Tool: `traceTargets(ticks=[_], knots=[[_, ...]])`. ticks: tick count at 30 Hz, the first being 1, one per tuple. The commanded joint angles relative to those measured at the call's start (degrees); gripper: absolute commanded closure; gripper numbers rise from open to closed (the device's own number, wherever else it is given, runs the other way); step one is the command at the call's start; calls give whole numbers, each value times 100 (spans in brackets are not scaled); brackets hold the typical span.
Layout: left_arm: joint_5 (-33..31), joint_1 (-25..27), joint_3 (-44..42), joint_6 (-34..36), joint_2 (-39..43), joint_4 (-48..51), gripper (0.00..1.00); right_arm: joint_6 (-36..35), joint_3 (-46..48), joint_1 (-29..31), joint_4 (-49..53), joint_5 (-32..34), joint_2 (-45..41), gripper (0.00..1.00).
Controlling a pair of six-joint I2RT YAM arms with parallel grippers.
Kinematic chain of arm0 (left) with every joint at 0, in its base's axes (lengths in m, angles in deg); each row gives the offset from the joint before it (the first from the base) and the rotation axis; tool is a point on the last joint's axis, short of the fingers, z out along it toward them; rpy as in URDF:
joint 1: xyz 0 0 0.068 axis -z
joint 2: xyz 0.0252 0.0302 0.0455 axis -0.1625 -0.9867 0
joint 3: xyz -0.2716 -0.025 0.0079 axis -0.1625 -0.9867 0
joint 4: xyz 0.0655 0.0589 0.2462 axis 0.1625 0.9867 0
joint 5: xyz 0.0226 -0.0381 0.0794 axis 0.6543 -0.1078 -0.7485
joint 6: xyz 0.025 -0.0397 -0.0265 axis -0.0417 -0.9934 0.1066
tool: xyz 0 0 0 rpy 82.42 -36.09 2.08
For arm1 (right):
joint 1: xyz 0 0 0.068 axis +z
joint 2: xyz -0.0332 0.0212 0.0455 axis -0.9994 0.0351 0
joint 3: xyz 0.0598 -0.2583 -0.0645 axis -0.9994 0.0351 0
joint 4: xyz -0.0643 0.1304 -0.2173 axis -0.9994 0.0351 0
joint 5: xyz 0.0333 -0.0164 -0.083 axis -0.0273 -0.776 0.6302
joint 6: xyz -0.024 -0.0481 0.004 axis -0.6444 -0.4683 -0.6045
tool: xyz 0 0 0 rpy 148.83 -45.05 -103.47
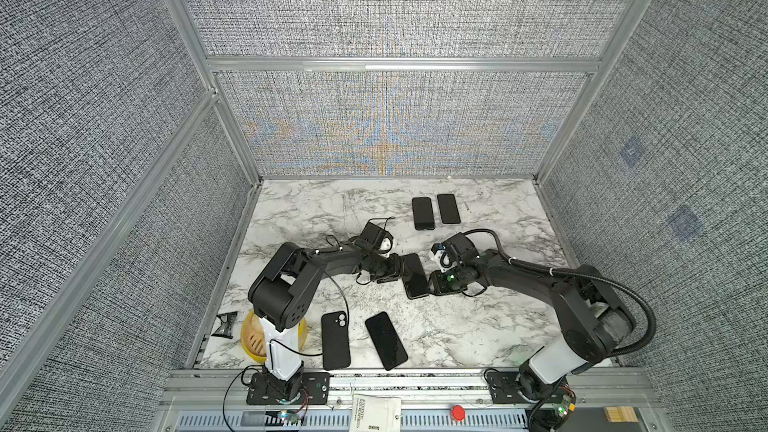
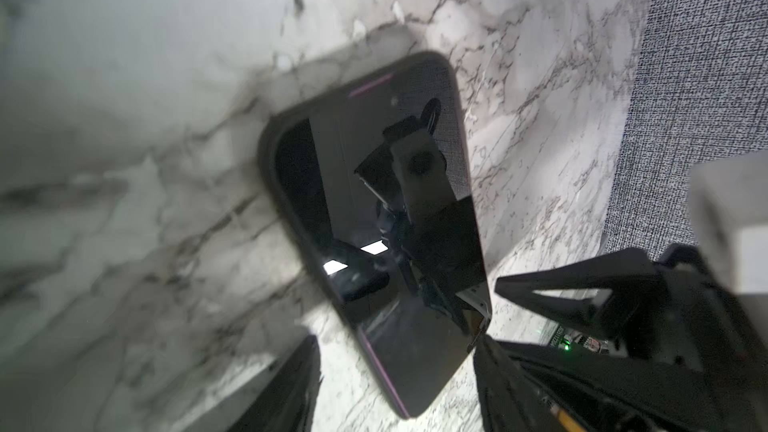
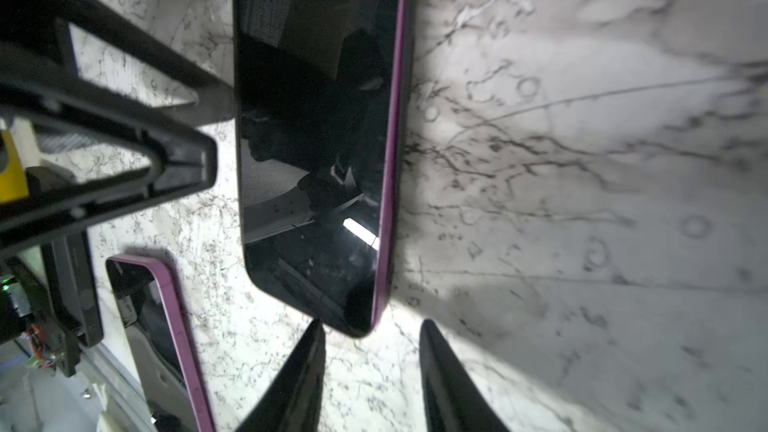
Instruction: Put the phone into the phone case
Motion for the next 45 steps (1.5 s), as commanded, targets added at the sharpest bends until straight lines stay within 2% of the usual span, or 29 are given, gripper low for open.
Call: traceTargets(ticks=[1,6,13,27,45], knots=[[312,-5,-216,-194,152,258,39,91,-25,38,478,440,-142,59],[758,-5,-654,-698,287,-323,44,278,-59,149,348,437,-167,63],[894,15,-616,-948,159,-567,51,314,-181,203,204,319,34,71],[844,36,-527,-858,-97,-439,57,420,-308,301,-46,-17,356,84],[896,40,-593,-888,-200,-632,60,620,-149,383,-274,-268,497,92]])
